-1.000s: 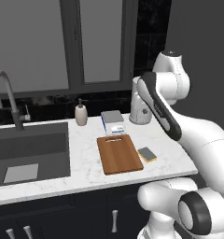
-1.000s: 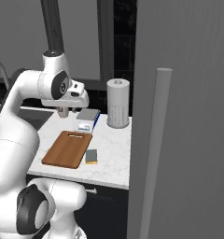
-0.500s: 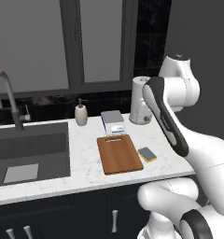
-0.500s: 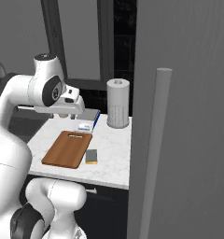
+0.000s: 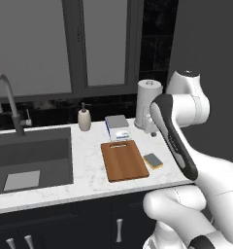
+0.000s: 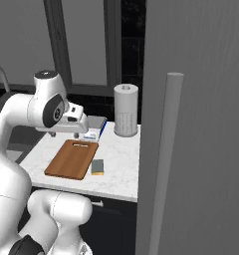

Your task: Pick up the sponge from the counter and clean the cutting board by briefly scrubbing or pressing down on the cutting board. Once finished, release the sponge.

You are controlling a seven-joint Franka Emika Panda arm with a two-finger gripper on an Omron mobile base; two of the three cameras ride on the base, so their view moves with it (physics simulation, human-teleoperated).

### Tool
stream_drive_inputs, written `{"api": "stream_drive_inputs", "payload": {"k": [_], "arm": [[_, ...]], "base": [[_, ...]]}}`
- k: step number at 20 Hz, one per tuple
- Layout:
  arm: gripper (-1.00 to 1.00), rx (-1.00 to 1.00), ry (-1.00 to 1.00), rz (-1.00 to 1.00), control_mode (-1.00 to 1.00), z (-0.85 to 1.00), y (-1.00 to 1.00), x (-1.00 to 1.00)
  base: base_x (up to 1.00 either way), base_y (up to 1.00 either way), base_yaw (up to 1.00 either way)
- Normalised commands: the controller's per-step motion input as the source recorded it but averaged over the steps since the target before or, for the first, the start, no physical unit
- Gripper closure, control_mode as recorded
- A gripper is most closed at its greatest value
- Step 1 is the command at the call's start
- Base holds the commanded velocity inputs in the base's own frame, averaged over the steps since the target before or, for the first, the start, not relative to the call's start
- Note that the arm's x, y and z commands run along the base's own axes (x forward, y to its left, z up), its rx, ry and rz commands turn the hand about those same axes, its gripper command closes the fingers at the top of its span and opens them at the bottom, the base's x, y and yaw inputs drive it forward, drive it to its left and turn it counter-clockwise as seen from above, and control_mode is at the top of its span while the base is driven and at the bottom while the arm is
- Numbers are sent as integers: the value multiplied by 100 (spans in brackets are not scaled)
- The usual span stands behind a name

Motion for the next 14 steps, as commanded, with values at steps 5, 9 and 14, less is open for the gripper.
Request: {"api": "stream_drive_inputs", "payload": {"k": [5, 9, 14], "arm": [[-100, 0, 1, 0, -100, -39, -1, 3], [-100, 0, 5, 0, -100, -38, -3, 9], [-100, 0, 0, 5, -100, -47, -27, 13]], "base": [[0, 0, 0], [0, 0, 0], [0, 0, 0]]}}
